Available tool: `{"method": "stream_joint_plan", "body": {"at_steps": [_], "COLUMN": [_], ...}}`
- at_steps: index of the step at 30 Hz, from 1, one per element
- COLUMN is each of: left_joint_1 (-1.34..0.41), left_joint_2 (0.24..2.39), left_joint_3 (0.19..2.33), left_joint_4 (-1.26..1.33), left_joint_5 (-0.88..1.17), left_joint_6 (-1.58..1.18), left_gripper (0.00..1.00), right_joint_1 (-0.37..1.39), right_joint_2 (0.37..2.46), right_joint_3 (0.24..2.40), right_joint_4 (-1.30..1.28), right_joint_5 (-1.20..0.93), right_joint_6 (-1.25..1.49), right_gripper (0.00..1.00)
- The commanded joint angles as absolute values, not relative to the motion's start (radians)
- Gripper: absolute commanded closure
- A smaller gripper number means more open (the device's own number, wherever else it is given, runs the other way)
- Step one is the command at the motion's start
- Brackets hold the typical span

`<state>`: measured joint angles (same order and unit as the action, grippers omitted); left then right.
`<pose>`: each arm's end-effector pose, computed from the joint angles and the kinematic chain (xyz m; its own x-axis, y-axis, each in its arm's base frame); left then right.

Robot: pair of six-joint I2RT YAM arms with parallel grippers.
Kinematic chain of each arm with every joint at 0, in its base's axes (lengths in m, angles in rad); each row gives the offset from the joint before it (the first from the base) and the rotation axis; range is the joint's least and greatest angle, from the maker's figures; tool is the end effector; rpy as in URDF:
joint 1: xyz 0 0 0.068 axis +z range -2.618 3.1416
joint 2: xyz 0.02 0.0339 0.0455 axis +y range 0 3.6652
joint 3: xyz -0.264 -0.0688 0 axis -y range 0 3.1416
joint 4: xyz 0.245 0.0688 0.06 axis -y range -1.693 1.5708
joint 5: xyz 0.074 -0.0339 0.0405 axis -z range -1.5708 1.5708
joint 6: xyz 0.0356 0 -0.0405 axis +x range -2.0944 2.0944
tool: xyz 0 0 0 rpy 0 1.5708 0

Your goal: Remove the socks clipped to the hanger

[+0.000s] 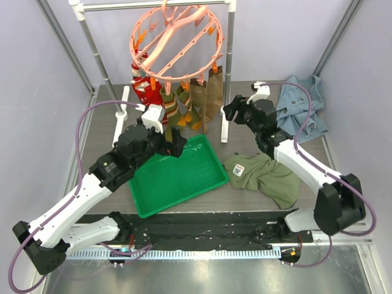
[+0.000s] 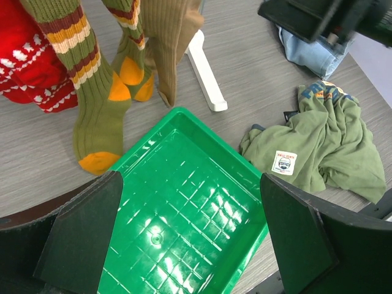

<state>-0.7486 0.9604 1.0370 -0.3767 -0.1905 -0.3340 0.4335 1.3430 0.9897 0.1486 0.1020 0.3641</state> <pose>0.1602 -0.1397 0.3762 -0.3803 -0.0861 -0.9209 0.4352 0.8619 -0.2603 0.2902 0.1303 0.3200 -0.2890 0.2566 -0.9223 -0.2402 0.9131 0.3293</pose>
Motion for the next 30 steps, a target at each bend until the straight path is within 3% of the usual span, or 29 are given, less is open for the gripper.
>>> {"method": "stream_joint_plan", "body": {"at_steps": [1, 10, 24, 30], "left_joint_1": [-0.747, -0.749, -0.747, -0.747], "left_joint_2": [0.940, 0.904, 0.888, 0.894], "left_joint_3": [1.086, 1.085, 1.080, 1.078], "left_joint_4": [-0.376, -0.374, -0.367, -0.368], "left_joint_5": [-0.189, -0.175, -0.161, -0.164], "left_joint_6": [-0.341, -0.325, -0.318, -0.311], "left_gripper": [0.00, 0.00, 0.00, 0.00], "right_joint_1": [0.341, 0.293, 0.279, 0.278], "right_joint_2": [1.433, 1.693, 1.968, 2.008], "right_joint_3": [1.022, 1.101, 1.215, 1.264], "right_joint_4": [0.368, 0.492, 0.666, 0.683], "right_joint_5": [-0.135, -0.264, -0.359, -0.353], "right_joint_6": [0.399, 0.299, 0.396, 0.407], "right_gripper": [0.32, 0.29, 0.28, 0.34]}}
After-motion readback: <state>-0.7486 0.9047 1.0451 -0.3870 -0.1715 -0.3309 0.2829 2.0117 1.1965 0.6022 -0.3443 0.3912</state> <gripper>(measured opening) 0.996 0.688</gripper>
